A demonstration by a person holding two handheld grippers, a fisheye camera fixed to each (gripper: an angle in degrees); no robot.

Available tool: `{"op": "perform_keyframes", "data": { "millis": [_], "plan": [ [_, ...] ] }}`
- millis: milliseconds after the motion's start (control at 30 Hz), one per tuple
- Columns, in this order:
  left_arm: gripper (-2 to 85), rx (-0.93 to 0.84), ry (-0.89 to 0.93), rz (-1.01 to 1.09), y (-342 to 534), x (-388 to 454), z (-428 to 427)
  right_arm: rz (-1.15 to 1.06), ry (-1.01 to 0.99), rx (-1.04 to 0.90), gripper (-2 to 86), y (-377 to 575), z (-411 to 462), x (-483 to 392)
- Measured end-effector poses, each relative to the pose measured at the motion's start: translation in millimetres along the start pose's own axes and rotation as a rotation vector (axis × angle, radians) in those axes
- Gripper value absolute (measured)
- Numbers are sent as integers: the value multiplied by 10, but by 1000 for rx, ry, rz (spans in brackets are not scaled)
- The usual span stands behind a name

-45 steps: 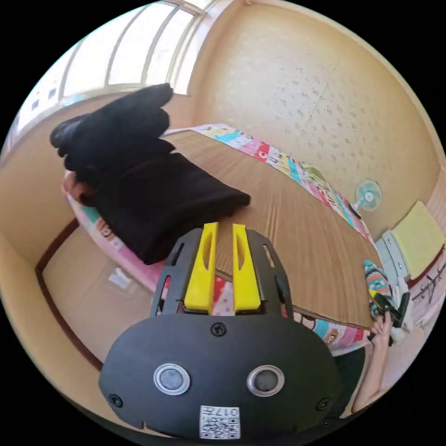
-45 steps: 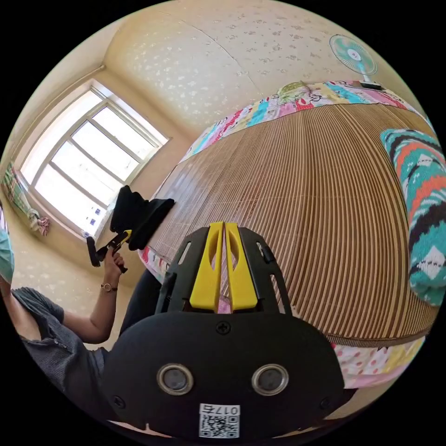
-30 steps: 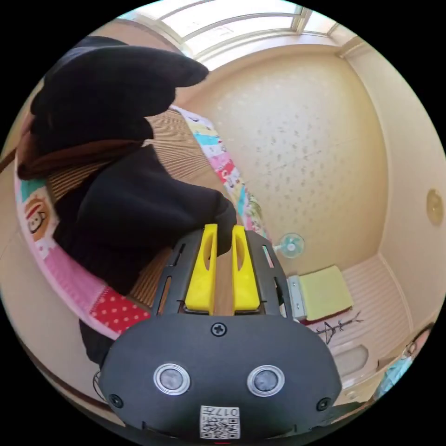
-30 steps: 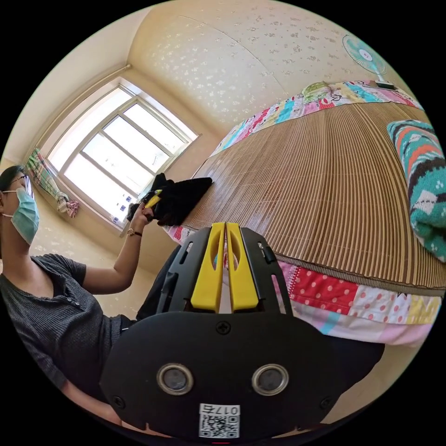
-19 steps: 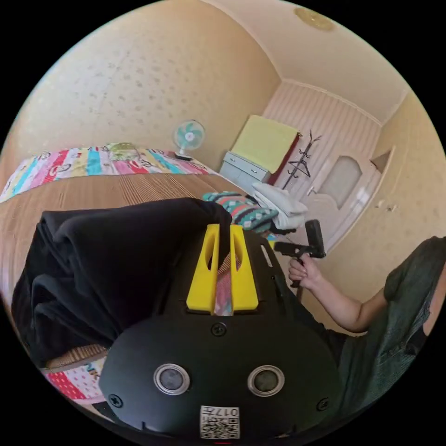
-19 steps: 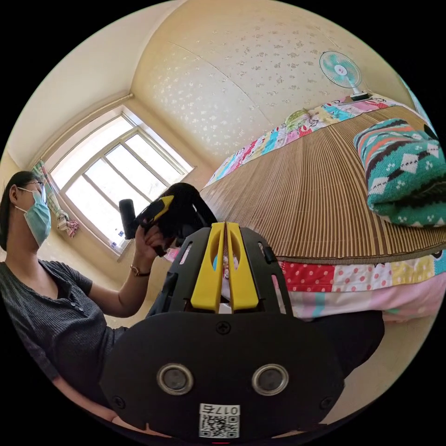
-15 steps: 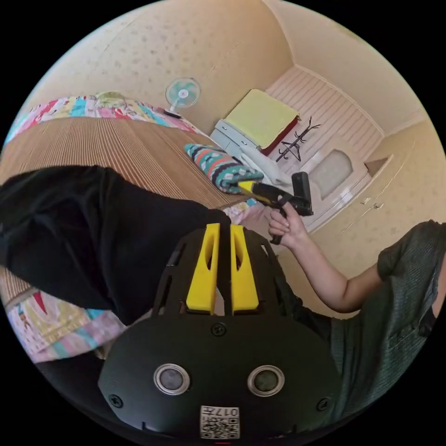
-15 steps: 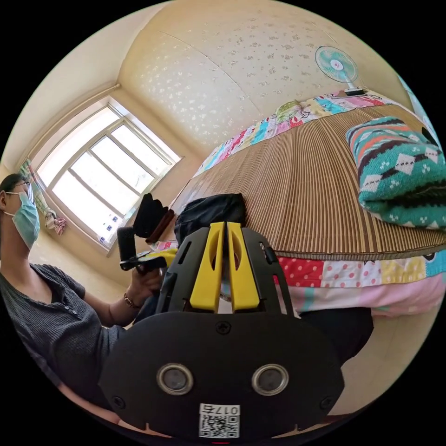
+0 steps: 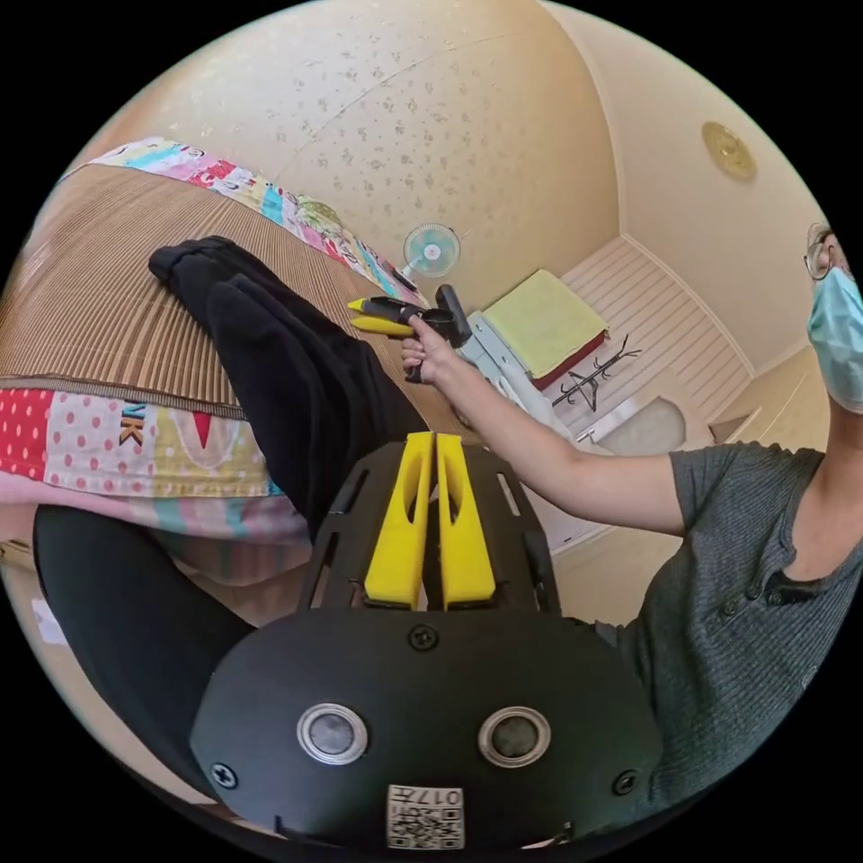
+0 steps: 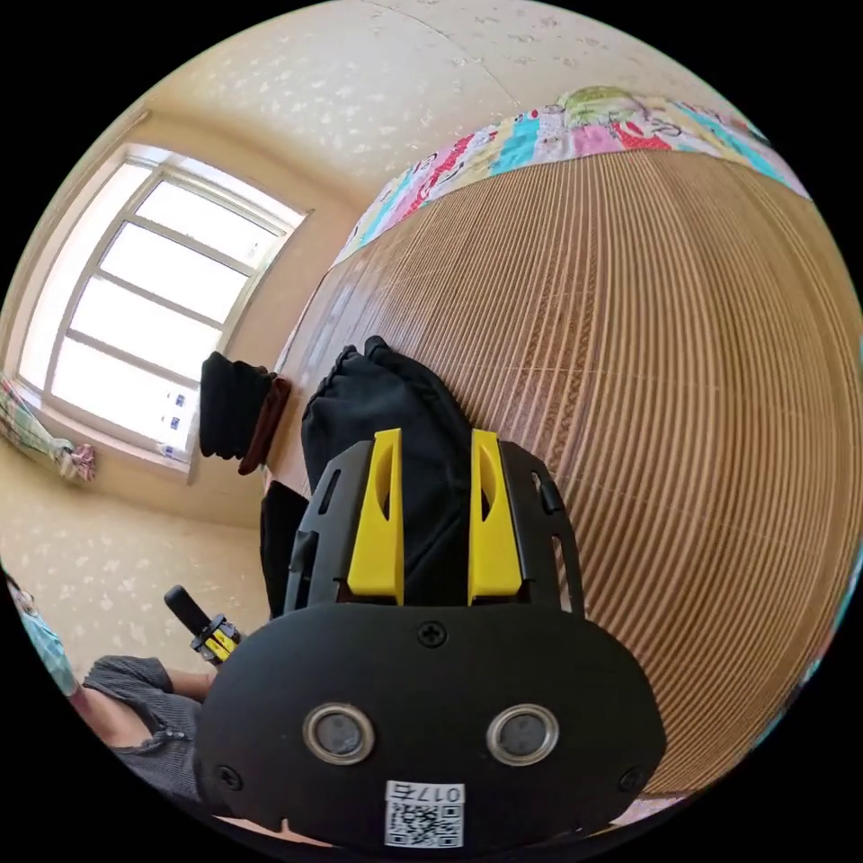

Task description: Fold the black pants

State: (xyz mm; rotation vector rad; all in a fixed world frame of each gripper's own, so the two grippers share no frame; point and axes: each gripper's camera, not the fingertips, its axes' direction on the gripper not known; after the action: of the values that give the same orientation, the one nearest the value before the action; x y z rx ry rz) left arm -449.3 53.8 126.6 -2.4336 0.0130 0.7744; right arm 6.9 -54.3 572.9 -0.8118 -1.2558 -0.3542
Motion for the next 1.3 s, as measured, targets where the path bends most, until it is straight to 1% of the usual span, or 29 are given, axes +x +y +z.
{"op": "perform_keyframes", "data": {
  "millis": [67, 100, 133, 200, 267, 333, 400, 467, 533, 600, 633, 667, 700, 733, 767, 800, 833, 867, 900, 933, 1000, 1067, 1100, 1133, 1167, 1233, 1300],
  "plan": [
    [25, 33, -30, -22, -179, -16, 27, 7, 76, -28, 74, -23, 197, 25],
    [34, 42, -45, -34, -222, -29, 36, -13, 82, -14, 58, 11, 218, -18],
    [45, 59, -74, -66, -307, -70, 59, -29, 58, -29, 51, 28, 233, -47],
    [75, 89, -118, -142, -445, -174, 106, -130, -95, -90, 29, 198, 285, -254],
    [119, 111, -130, -212, -680, -332, 237, -222, -151, -96, 21, 454, 304, -485],
    [127, 112, -120, -241, -892, -453, 400, -275, -197, -98, 17, 737, 363, -677],
    [141, 107, -134, -291, -1078, -579, 578, -347, -292, -98, 14, 1145, 486, -939],
    [186, 93, -186, -358, -1244, -706, 804, -395, -308, -85, 14, 1459, 596, -1134],
    [202, 117, -197, -368, -1287, -735, 932, -446, -288, -129, 14, 1728, 794, -1319],
    [194, 141, -248, -368, -1286, -734, 1034, -538, -253, -218, 17, 1992, 1109, -1546],
    [180, 139, -322, -378, -1263, -742, 1107, -559, -249, -243, 18, 2025, 1178, -1586],
    [136, 135, -388, -405, -1208, -769, 1162, -586, -236, -281, 20, 2039, 1272, -1638],
    [114, 142, -412, -423, -1167, -787, 1172, -603, -230, -281, 23, 1980, 1270, -1664],
    [69, 158, -417, -442, -1078, -824, 1172, -606, -231, -258, 25, 1928, 1228, -1665],
    [45, 174, -380, -443, -987, -868, 1170, -597, -205, -170, 30, 1789, 1092, -1645],
    [43, 178, -365, -448, -942, -892, 1173, -565, -80, -63, 36, 1619, 981, -1614],
    [41, 180, -342, -457, -858, -938, 1190, -535, 5, -13, 46, 1525, 961, -1594],
    [40, 179, -326, -472, -781, -975, 1215, -464, 151, 38, 65, 1298, 1023, -1531],
    [40, 180, -318, -480, -744, -988, 1227, -380, 244, -3, 86, 1021, 1222, -1423],
    [40, 183, -308, -488, -680, -997, 1254, -337, 276, -44, 96, 885, 1359, -1354],
    [45, 183, -319, -469, -617, -970, 1305, -242, 332, -195, 104, 596, 1958, -1164],
    [46, 170, -344, -432, -567, -906, 1366, -242, 348, -279, 87, 653, 2338, -1198],
    [46, 164, -346, -424, -557, -889, 1373, -253, 419, -290, 67, 778, 2495, -1293],
    [44, 151, -352, -414, -535, -853, 1374, -263, 442, -285, 62, 857, 2532, -1362],
    [41, 143, -359, -413, -503, -809, 1348, -280, 463, -246, 51, 1037, 2514, -1539],
    [37, 156, -350, -401, -428, -688, 1228, -373, 466, -95, 42, 1410, 2260, -1936],
    [34, 222, -314, -384, -305, -446, 969, -463, 587, 106, 35, 2020, 1810, -2561]
  ]
}}
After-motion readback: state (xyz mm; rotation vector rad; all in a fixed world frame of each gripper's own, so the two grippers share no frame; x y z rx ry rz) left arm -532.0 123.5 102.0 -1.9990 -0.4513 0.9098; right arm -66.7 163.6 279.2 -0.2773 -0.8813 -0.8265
